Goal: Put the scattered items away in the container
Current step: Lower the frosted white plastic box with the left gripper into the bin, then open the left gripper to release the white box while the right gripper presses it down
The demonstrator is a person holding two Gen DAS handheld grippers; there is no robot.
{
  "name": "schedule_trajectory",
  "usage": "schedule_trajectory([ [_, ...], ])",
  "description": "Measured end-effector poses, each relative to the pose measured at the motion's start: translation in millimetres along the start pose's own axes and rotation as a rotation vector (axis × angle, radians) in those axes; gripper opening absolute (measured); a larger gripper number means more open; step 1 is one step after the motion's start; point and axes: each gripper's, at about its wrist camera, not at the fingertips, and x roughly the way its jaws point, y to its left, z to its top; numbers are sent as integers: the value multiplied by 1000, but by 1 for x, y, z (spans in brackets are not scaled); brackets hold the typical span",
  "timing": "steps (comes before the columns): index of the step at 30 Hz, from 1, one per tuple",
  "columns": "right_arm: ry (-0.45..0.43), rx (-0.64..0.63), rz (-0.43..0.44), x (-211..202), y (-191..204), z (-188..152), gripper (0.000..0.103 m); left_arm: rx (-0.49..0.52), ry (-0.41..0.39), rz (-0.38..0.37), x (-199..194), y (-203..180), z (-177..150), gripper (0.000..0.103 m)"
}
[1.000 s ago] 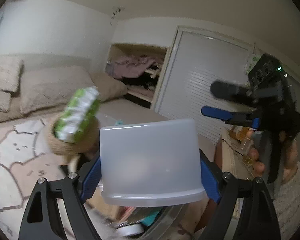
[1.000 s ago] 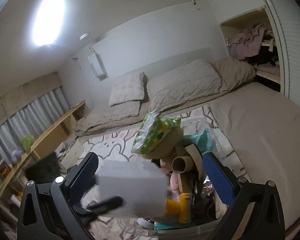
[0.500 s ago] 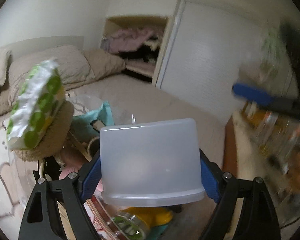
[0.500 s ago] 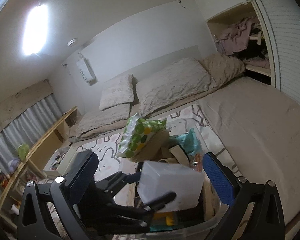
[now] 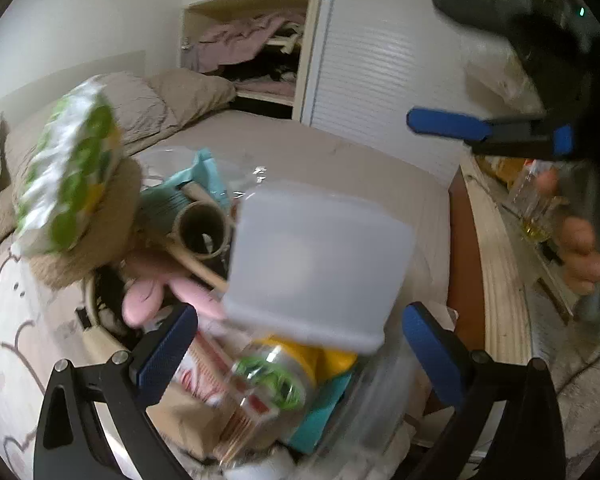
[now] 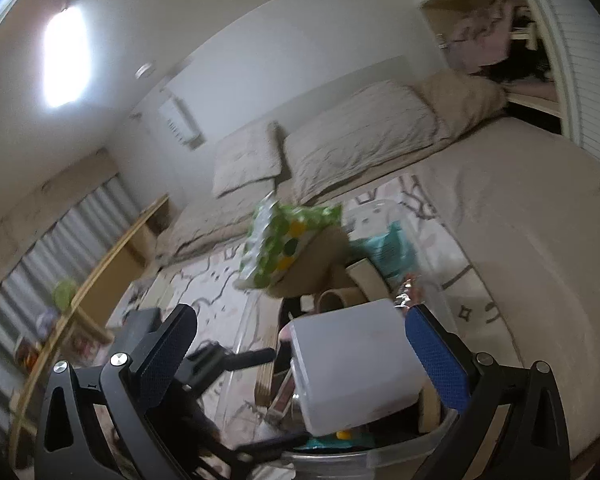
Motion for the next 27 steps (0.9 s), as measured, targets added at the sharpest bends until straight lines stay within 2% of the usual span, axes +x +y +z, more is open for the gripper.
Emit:
schedule_trajectory([
  [1, 3, -12, 0, 1, 1, -1, 103, -9, -12, 5, -7, 3, -3, 103],
  [2, 4, -24, -3, 2, 2, -2, 97, -16, -22, 18, -10, 5, -4, 103],
  [3, 2, -34, -13, 3, 2, -2, 79, -23, -31, 37, -14, 8, -4, 103],
  [5, 11, -31, -16, 6, -1, -3, 64, -39, -44, 74, -21, 14, -4, 103],
  [7, 38, -51, -27, 10, -5, -6, 55, -52, -38, 94, -22, 18, -1, 103],
  [10, 87, -96, -91, 19, -8, -11, 41, -51, -22, 120, -16, 17, 3, 103],
  [11, 104, -124, -131, 23, -8, -13, 33, -45, -17, 126, -12, 16, 3, 103],
  [17, 162, -164, -193, 35, -19, -22, 32, -17, 42, 200, 18, 9, 11, 103],
  [22, 177, -109, -181, 43, -39, -26, 32, -28, 75, 290, 38, 19, 15, 103],
  [27, 162, -102, -176, 47, -42, -28, 32, -68, 99, 292, 46, 32, 21, 103],
])
